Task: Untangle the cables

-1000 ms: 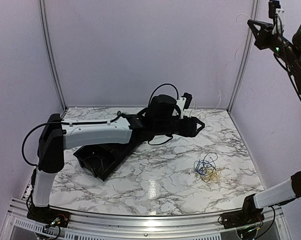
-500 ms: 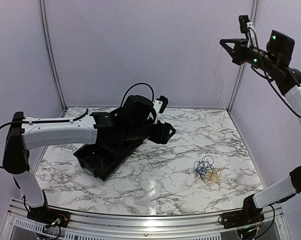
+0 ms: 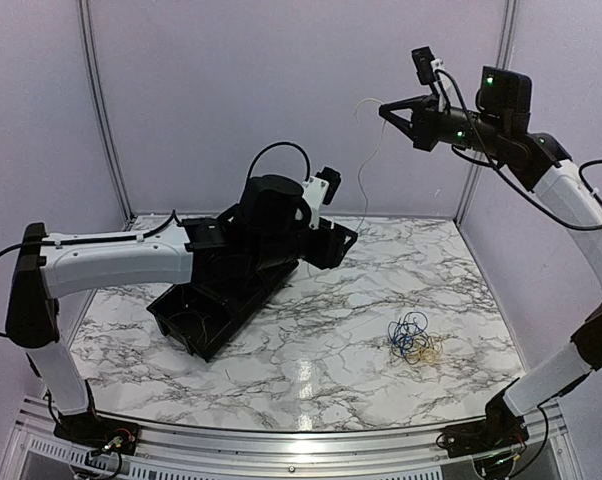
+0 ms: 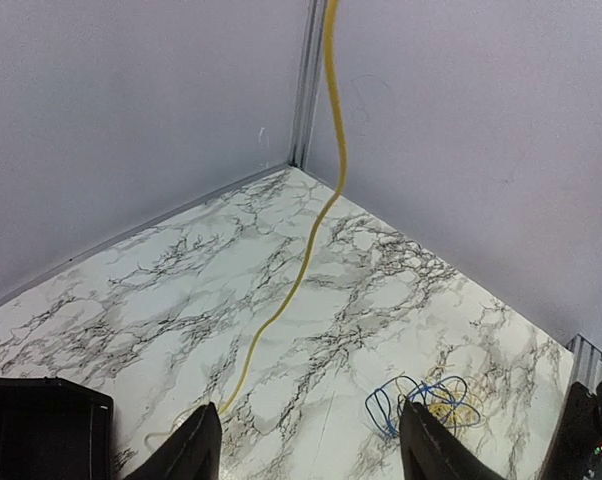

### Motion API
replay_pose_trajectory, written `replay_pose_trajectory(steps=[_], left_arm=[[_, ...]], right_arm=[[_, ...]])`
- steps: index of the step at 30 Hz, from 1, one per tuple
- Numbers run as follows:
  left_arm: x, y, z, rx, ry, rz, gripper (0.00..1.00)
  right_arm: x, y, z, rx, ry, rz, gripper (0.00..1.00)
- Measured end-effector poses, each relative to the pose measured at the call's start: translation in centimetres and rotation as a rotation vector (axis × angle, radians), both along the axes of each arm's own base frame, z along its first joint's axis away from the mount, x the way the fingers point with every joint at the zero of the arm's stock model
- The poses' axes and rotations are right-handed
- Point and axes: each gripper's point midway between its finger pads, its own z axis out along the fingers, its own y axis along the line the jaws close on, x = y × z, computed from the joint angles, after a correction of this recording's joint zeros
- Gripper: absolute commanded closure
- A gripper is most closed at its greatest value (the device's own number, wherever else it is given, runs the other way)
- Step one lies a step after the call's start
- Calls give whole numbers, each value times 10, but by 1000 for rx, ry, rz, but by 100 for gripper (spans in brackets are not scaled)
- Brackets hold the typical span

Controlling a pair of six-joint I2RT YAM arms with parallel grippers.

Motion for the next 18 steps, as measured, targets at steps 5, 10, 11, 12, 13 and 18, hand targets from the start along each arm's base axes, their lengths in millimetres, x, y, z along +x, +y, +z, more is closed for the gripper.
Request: replay_pose_trajectory(steps=[5, 10, 11, 12, 13, 18], left_arm=[[26, -4, -16, 4, 24, 81, 36], [44, -5, -36, 34, 39, 104, 42], [47, -6, -39, 38, 39, 107, 44], [49, -7, -41, 41, 39, 109, 46], [51, -8, -43, 44, 40, 111, 47], [58, -16, -54, 59, 39, 101, 55]], right_arm=[[-15, 19, 0, 0, 1, 65, 100], [-20, 27, 0, 3, 5, 89, 100], [-21, 28, 1, 4, 4, 92, 100], [-22, 28, 1, 5, 3, 95, 100], [-22, 28, 2, 6, 3, 96, 100], [-24, 27, 8, 13, -9, 96, 100]])
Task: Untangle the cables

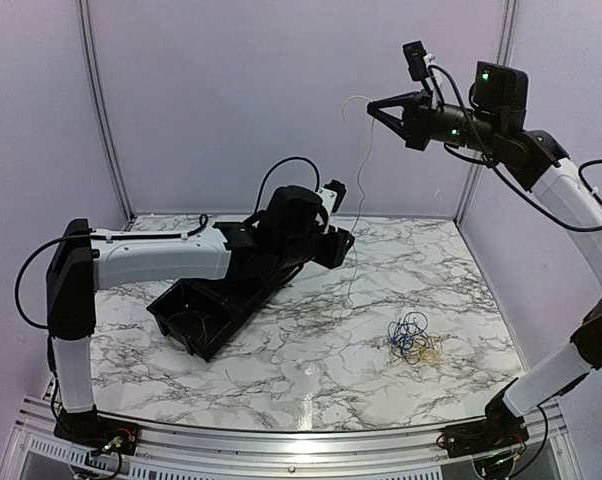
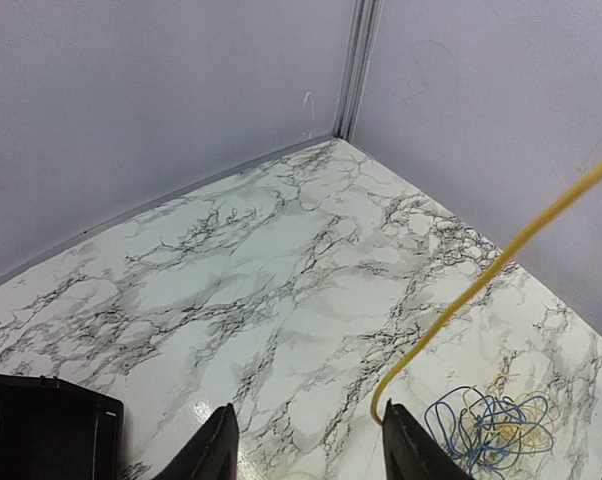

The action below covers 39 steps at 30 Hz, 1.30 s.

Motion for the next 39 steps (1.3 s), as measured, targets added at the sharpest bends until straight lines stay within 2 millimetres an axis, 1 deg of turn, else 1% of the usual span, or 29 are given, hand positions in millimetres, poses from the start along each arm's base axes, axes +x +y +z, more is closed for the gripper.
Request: replay_pose_trajectory(steps=[2, 5, 7, 9, 11, 14, 17, 21, 23, 25, 27, 28, 30, 33, 36, 39], left_arm=[[1, -4, -4, 0, 1, -17, 62], [4, -13, -11, -9, 8, -44, 64], [5, -15, -15, -13, 14, -55, 68], [7, -16, -16, -28, 17, -68, 74], [10, -17, -13, -44, 15, -77, 75], [12, -18, -10, -66, 17, -88, 69], [13, -19, -6, -90, 25, -97, 59], [14, -15, -5, -107, 46, -76, 53], [11, -2, -10, -97, 66, -38, 52], [5, 17, -17, -74, 84, 0, 50], [-6, 39, -23, -51, 96, 26, 50], [-10, 47, -23, -47, 98, 32, 50], [-16, 56, -16, -53, 92, 33, 48], [-20, 55, -4, -77, 75, 5, 45], [-23, 49, 0, -89, 70, -34, 44], [-25, 36, 5, -104, 73, -84, 43]], right_arm=[[0, 0, 1, 1, -1, 0, 100], [0, 0, 0, 0, 0, 0, 100], [0, 0, 0, 0, 0, 0, 100], [0, 0, 0, 0, -1, -1, 100], [0, 0, 0, 0, 0, -4, 100], [1, -1, 0, -1, 0, -5, 100], [1, -1, 0, -1, 0, -8, 100], [1, -2, 3, 2, -6, -12, 100], [0, -2, 6, 3, -14, -15, 100], [1, -3, 6, 3, -16, -20, 100], [2, -4, 6, 1, -17, -26, 100], [2, -4, 6, 1, -18, -26, 100], [2, -4, 6, 1, -19, -27, 100], [1, -4, 6, 1, -19, -26, 100], [1, -4, 6, 1, -19, -26, 100], [1, -4, 6, 1, -19, -26, 100]])
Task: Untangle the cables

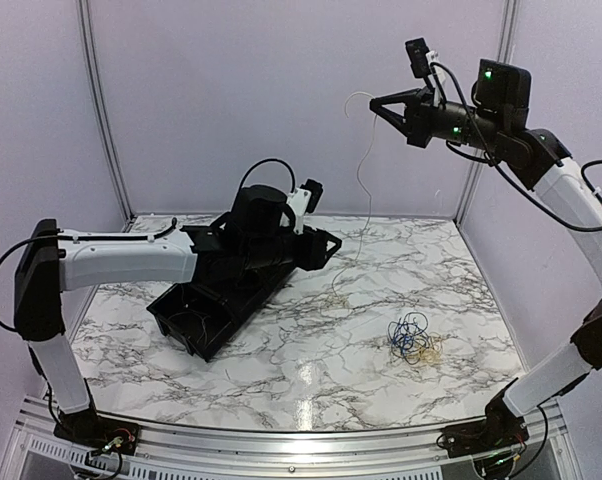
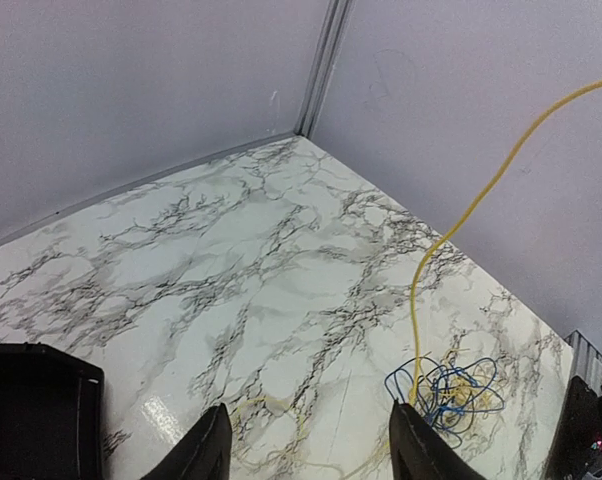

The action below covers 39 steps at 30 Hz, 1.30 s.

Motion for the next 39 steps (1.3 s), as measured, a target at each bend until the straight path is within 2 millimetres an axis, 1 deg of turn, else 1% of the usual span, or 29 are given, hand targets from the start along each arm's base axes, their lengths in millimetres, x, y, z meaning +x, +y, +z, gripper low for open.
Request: replay_pose_trajectory(steps=[4, 7, 10, 12, 15, 18, 19, 20, 21, 24, 26, 28, 30, 31, 33, 34, 35, 36, 38, 39], left_arm=[[2, -24, 9, -40, -3, -66, 44], [3, -39, 10, -61, 3, -109, 46], [5, -51, 7, -72, 15, -135, 50], [9, -57, 0, -71, 25, -131, 54], [16, -60, -11, -60, 39, -107, 63], [24, -61, -20, -57, 50, -87, 74], [28, -62, -20, -59, 50, -82, 81], [33, -63, -20, -64, 50, -77, 84], [36, -63, -20, -69, 50, -74, 89], [46, -63, -18, -82, 54, -59, 99], [52, -58, -18, -87, 59, -43, 100], [55, -52, -18, -92, 67, -23, 100], [56, -40, -17, -97, 82, 1, 100], [55, -30, -15, -99, 90, 18, 100], [56, -9, -5, -111, 98, 56, 100], [57, 4, 4, -125, 97, 81, 100], [59, 18, 15, -142, 91, 106, 100], [62, 36, 30, -167, 80, 136, 100], [64, 64, 59, -218, 54, 184, 100], [66, 79, 75, -248, 37, 210, 100]], right_arm=[[0, 0, 0, 0, 0, 0, 100], [0, 0, 0, 0, 0, 0, 100], [0, 0, 0, 0, 0, 0, 100], [0, 0, 0, 0, 0, 0, 100], [0, 0, 0, 0, 0, 0, 100], [0, 0, 0, -1, 1, 0, 100], [0, 0, 0, -1, 1, 0, 100], [0, 0, 0, -1, 2, 0, 100], [0, 0, -1, -1, 2, 0, 100], [1, -1, -2, -5, 8, -7, 100], [3, -4, -3, -6, 16, -30, 100], [9, -16, -8, -6, 31, -68, 100], [17, -35, -22, -2, 74, -126, 100], [24, -49, -32, 1, 101, -167, 100], [34, -71, -65, -14, 175, -238, 100], [38, -79, -84, -28, 215, -266, 100], [40, -82, -101, -42, 252, -276, 100], [40, -82, -123, -59, 297, -275, 100], [34, -77, -166, -100, 388, -251, 97], [31, -73, -181, -116, 420, -240, 97]])
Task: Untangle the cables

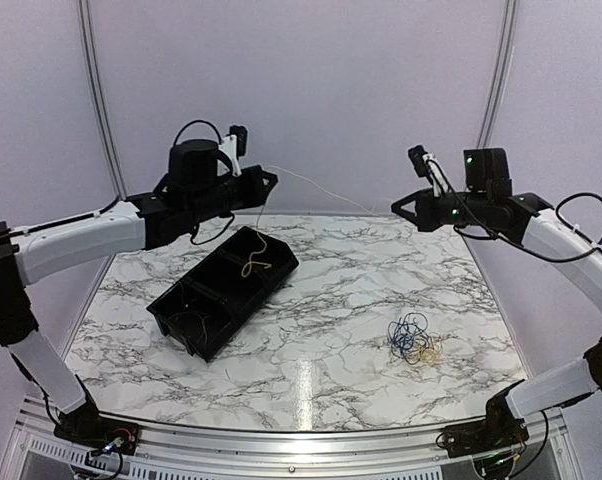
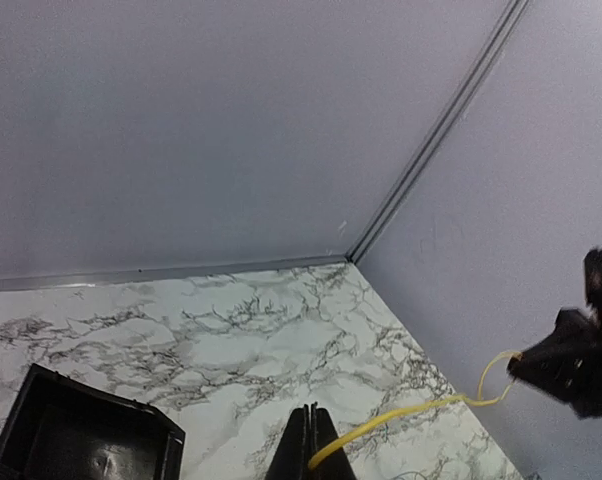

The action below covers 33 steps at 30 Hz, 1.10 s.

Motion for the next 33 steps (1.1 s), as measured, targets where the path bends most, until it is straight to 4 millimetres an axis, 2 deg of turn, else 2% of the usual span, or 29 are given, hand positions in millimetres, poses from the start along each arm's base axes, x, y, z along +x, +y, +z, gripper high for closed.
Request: replay_pose_trajectory(steps=[3, 6, 8, 11, 15, 17, 24, 33], left_arm=[[1, 36, 38, -71, -46, 61, 100], [-5, 54, 45, -88, -55, 82, 100], [-5, 63, 37, -79, -42, 95, 100], [-3, 78, 14, -48, -6, 124, 100], [-1, 99, -7, -21, 20, 170, 100], [-3, 106, -13, -15, 24, 181, 100], [-6, 109, -27, -1, 24, 178, 100], [-6, 116, -50, 36, 26, 179, 100]], right_arm=[[-21, 22, -39, -44, 70, 84, 96], [-40, 44, -47, -60, 69, 176, 96], [-43, 48, -46, -63, 57, 193, 94], [-40, 49, -43, -62, 33, 194, 87], [-36, 53, -52, -79, 43, 206, 62], [-36, 56, -58, -84, 56, 221, 55], [-40, 68, -55, -76, 51, 287, 54], [-41, 65, -54, -107, 21, 286, 53]])
